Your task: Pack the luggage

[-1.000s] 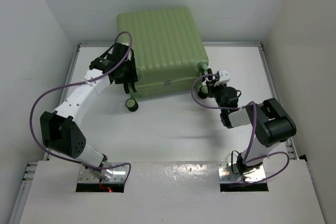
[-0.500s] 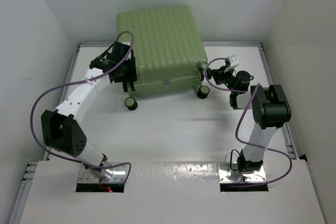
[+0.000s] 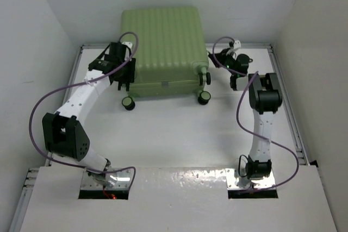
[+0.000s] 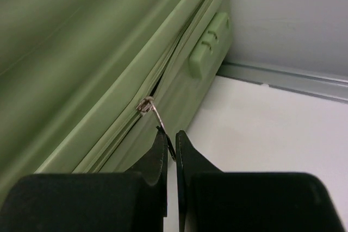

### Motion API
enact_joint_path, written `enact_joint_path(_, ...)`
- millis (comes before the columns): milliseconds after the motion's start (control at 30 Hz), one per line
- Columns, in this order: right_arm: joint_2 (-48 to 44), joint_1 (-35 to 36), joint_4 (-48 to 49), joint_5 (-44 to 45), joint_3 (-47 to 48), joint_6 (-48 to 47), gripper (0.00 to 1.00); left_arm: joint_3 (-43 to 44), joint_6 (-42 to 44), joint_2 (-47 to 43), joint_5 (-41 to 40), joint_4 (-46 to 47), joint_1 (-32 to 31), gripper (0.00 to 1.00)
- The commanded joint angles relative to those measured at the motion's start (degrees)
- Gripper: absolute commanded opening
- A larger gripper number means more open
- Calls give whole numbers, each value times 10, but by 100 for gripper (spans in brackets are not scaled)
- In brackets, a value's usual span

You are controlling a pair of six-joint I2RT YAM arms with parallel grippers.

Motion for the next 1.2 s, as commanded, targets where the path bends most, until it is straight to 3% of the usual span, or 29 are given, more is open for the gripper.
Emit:
enact_joint_path(0, 45, -39, 24, 186, 129, 66, 0, -16, 131, 107, -67, 210, 52, 0)
enact_joint_path(267, 200, -13, -87, 211, 388, 126, 0, 1, 181, 120, -55, 246, 52, 0)
enact_joint_path(433, 206, -4, -82, 197, 392, 146, 0, 26, 178, 132, -61, 284, 82, 0)
enact_joint_path(500, 185, 14, -59, 176, 351, 154, 0, 63, 172, 138, -5, 284, 96, 35)
enact_joint_path(567, 164, 21, -40, 164, 320, 158, 0, 122, 179, 128, 64, 266, 77, 81)
enact_joint_path(633, 145, 27, -31, 148, 293, 161, 0, 166, 197, 96, 70, 259, 1, 99)
enact_joint_path(800, 126, 38, -24, 136, 271, 155, 0, 200, 172, 46, 60, 215, -114, 100)
enact_joint_path(933, 122, 41, -26, 133, 271, 145, 0, 184, 99, 19, 74, 159, -170, 100)
enact_joint_path(1000, 122, 41, -26, 132, 269, 140, 0, 171, 56, 7, 34, 154, -204, 100)
enact_joint_path(1067, 124, 41, -26, 128, 270, 138, 0, 161, 21, -4, -6, 144, -210, 100)
enact_joint_path(1167, 123, 43, -24, 124, 267, 138, 0, 137, -7, -4, -90, 126, -154, 100)
